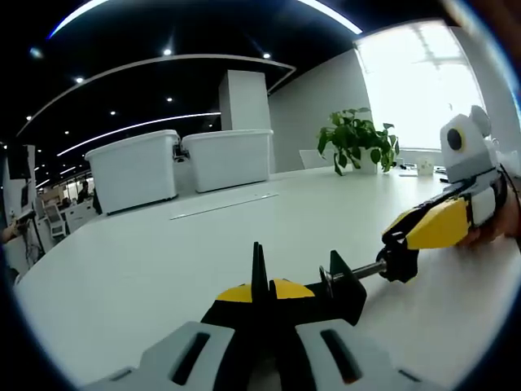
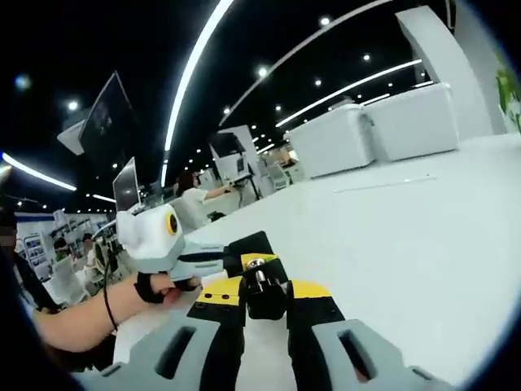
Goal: Clamp the fixed fixture on the desktop, loosen the retaining clip, secure it to the edge of the desk, and tighten the retaining clip.
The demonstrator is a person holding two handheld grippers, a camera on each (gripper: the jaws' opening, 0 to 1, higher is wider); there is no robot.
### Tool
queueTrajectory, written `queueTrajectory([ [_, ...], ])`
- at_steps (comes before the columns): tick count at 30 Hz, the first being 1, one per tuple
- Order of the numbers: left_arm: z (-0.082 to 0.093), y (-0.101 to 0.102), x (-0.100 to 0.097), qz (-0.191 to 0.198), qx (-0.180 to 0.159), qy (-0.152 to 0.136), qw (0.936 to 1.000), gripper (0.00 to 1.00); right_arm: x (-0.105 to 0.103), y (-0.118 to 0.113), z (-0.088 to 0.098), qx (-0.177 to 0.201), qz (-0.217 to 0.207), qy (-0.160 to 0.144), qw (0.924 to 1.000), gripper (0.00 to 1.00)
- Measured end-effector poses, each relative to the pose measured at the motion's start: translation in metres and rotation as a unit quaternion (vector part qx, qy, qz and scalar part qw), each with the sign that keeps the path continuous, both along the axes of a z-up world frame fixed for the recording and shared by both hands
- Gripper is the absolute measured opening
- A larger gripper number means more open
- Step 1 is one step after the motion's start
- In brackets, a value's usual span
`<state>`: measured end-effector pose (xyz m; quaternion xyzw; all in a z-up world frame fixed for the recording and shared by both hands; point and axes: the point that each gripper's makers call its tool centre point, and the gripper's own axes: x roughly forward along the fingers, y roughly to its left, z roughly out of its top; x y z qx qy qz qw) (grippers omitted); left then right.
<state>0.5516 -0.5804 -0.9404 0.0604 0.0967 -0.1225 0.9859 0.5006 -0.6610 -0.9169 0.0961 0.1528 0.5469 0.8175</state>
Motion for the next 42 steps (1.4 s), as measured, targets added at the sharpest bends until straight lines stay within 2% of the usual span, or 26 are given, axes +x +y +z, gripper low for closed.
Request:
queueTrajectory([
  [7, 0.0001, 0.0007, 0.0009, 0.0, -0.001, 0.001, 1.0, 0.06, -0.0006, 0.001, 0.0007, -0.006, 0.0, -0.019, 0.9998, 0.17],
  [14, 0.0002, 0.0013, 0.0012, 0.002, -0.002, 0.002, 1.0, 0.06, -0.0031, 0.0038, 0.0049, -0.039, 0.001, -0.116, 0.9924, 0.16],
  [21, 0.0002, 0.0026, 0.0021, 0.007, -0.007, 0.004, 0.9999, 0.05, -0.0055, 0.0066, 0.0067, -0.064, 0.003, -0.181, 0.9814, 0.16],
  [26, -0.0005, 0.0036, 0.002, 0.004, -0.029, 0.012, 0.9995, 0.05, -0.0066, 0.008, 0.0074, -0.073, 0.004, -0.208, 0.9753, 0.16],
  [35, -0.0008, 0.0019, 0.0007, 0.004, -0.03, 0.011, 0.9995, 0.05, -0.008, 0.0088, 0.0084, -0.087, 0.008, -0.248, 0.9649, 0.16],
  [40, -0.0006, 0.0022, 0.0015, 0.003, -0.029, 0.011, 0.9995, 0.05, -0.0078, 0.0089, 0.0089, -0.089, 0.009, -0.255, 0.9627, 0.16],
  [42, -0.0004, 0.0025, 0.002, 0.004, -0.028, 0.011, 0.9995, 0.05, -0.0089, 0.0094, 0.0093, -0.099, 0.01, -0.279, 0.955, 0.16],
])
